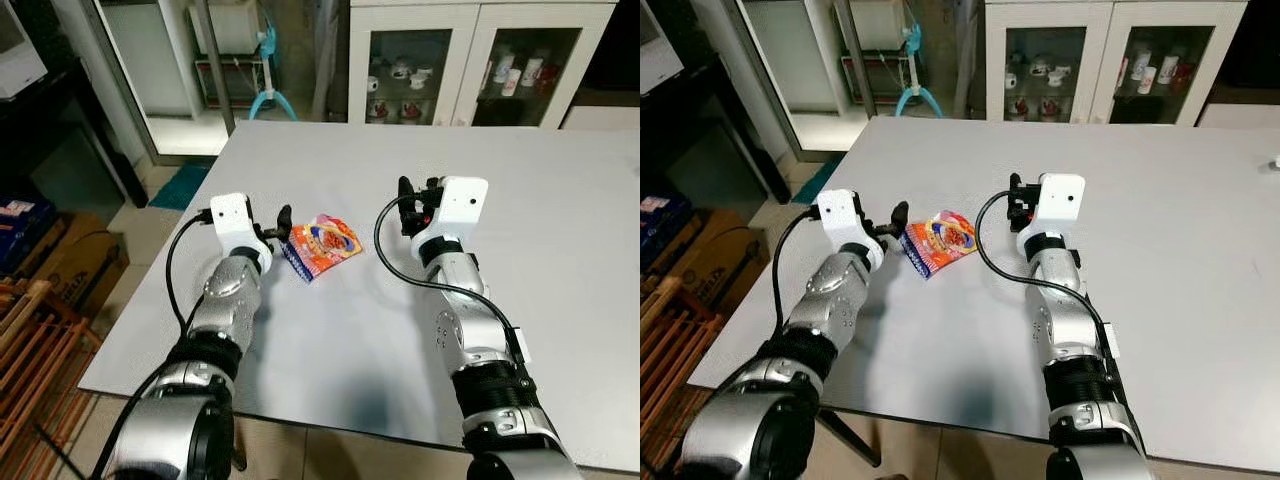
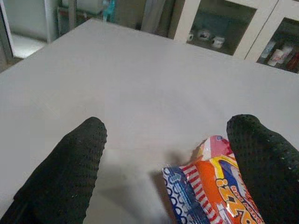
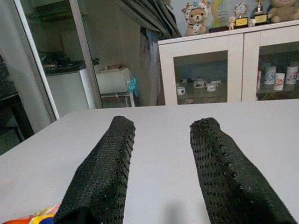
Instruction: Picking trash to rubbish bin
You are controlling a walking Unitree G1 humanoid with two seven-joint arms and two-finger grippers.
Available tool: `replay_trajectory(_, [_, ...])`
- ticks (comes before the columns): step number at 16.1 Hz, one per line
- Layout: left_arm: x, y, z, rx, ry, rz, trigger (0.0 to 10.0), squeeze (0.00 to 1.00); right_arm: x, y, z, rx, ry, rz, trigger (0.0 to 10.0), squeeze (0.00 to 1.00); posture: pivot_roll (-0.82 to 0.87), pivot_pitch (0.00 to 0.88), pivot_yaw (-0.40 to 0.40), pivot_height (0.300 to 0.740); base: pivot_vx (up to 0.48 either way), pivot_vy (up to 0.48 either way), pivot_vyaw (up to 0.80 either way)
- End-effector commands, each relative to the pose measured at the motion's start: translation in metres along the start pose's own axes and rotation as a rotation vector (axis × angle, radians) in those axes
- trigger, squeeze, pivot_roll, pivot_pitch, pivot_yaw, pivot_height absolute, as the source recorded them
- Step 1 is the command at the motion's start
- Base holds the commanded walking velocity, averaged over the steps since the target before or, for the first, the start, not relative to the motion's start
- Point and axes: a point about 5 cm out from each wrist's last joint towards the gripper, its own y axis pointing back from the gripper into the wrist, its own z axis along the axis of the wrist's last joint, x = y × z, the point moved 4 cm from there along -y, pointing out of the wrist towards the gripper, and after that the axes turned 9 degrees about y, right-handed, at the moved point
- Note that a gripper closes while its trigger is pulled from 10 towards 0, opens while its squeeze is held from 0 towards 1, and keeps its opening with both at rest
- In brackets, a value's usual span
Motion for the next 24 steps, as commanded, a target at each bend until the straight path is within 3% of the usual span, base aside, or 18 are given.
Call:
replay_trajectory(1, [-0.004,-0.004,0.006,-0.004,0.008,0.000,10.0,0.00,0.002,-0.003,0.004,-0.007,-0.001,0.008,10.0,0.00,-0.02,0.000,0.083,0.740,0.000,0.000,0.00])
replay_trajectory(3, [-0.017,-0.008,0.003,0.027,0.021,-0.038,10.0,0.00,0.002,-0.004,0.004,-0.007,0.000,0.007,10.0,0.00,-0.02,0.000,0.083,0.740,0.000,0.000,0.00])
replay_trajectory(5, [-0.020,-0.008,0.002,0.038,0.029,-0.047,10.0,0.00,0.002,-0.004,0.004,-0.007,0.000,0.007,10.0,0.00,-0.03,0.000,0.083,0.740,0.000,0.000,0.00])
replay_trajectory(7, [-0.038,-0.009,-0.012,0.112,0.005,-0.091,10.0,0.00,0.002,-0.004,0.005,-0.010,0.001,0.006,10.0,0.00,-0.03,0.000,0.088,0.740,0.000,0.000,0.00])
replay_trajectory(11, [-0.053,-0.010,-0.019,0.153,-0.037,-0.109,10.0,0.00,0.002,-0.004,0.006,-0.013,0.001,0.003,10.0,0.00,-0.04,0.000,0.092,0.740,0.000,0.000,0.00])
replay_trajectory(13, [-0.062,-0.011,-0.016,0.129,-0.079,-0.117,10.0,0.00,0.001,-0.004,0.007,-0.014,0.001,0.002,10.0,0.00,-0.04,0.000,0.092,0.740,0.000,0.000,0.00])
replay_trajectory(16, [-0.073,-0.014,0.010,-0.016,-0.303,-0.145,10.0,0.00,0.001,-0.004,0.007,-0.015,0.000,0.000,10.0,0.00,-0.03,0.000,0.092,0.740,0.000,0.000,0.00])
replay_trajectory(17, [-0.075,-0.014,0.013,-0.032,-0.323,-0.147,10.0,0.00,0.001,-0.003,0.007,-0.014,0.000,0.001,10.0,0.00,-0.03,0.000,0.092,0.740,0.000,0.000,0.00])
replay_trajectory(19, [-0.067,-0.014,0.011,-0.021,-0.333,-0.092,10.0,0.00,0.002,-0.003,0.006,-0.013,-0.001,0.002,10.0,0.00,-0.03,0.000,0.092,0.740,0.000,0.000,0.00])
replay_trajectory(20, [-0.053,-0.014,0.004,0.012,-0.331,-0.011,10.0,0.00,0.001,-0.003,0.006,-0.013,-0.001,0.001,10.0,0.00,-0.03,0.000,0.093,0.740,0.000,0.000,0.00])
replay_trajectory(22, [-0.041,-0.013,-0.001,0.031,-0.343,0.047,10.0,0.00,0.001,-0.003,0.006,-0.012,-0.001,0.000,10.0,0.00,-0.03,0.000,0.094,0.740,0.000,0.000,0.00])
replay_trajectory(24, [-0.018,-0.009,-0.006,0.042,-0.361,0.144,10.0,0.00,0.002,-0.003,0.006,-0.011,-0.001,0.001,10.0,0.00,-0.03,0.000,0.093,0.740,0.000,0.000,0.00])
